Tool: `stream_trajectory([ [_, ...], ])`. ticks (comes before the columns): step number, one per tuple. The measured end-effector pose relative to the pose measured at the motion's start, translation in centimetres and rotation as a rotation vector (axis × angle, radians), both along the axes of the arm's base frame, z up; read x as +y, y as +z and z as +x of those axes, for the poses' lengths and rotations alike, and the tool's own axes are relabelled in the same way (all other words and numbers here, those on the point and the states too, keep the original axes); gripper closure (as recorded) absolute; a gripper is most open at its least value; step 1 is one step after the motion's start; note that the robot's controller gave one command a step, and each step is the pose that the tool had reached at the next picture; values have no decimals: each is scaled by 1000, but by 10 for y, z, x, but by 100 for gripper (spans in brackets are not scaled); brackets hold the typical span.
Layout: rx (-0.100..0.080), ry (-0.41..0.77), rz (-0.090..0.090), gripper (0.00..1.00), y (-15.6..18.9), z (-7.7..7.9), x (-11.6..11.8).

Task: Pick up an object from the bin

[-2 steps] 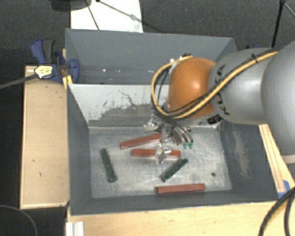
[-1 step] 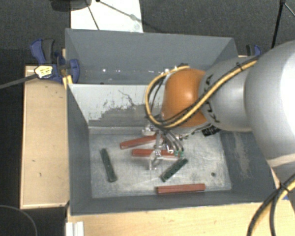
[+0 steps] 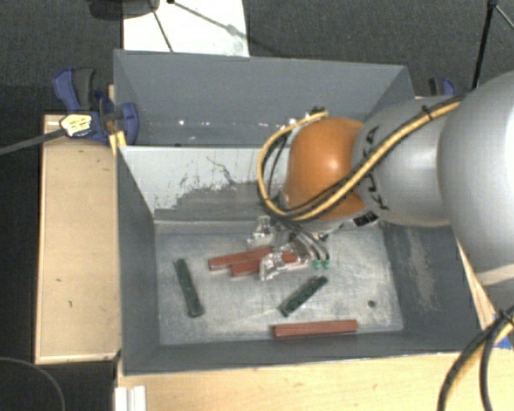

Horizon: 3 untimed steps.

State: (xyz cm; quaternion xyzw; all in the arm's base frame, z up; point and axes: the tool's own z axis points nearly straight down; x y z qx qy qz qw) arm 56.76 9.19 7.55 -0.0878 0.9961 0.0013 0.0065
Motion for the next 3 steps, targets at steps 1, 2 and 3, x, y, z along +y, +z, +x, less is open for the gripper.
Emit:
stream_trajectory([
  [1,0,0,0,100,0,0,0],
  [2,3,0,-1,100,2,-1,0],
  [3,16,0,-4,100,18,-4,-1],
])
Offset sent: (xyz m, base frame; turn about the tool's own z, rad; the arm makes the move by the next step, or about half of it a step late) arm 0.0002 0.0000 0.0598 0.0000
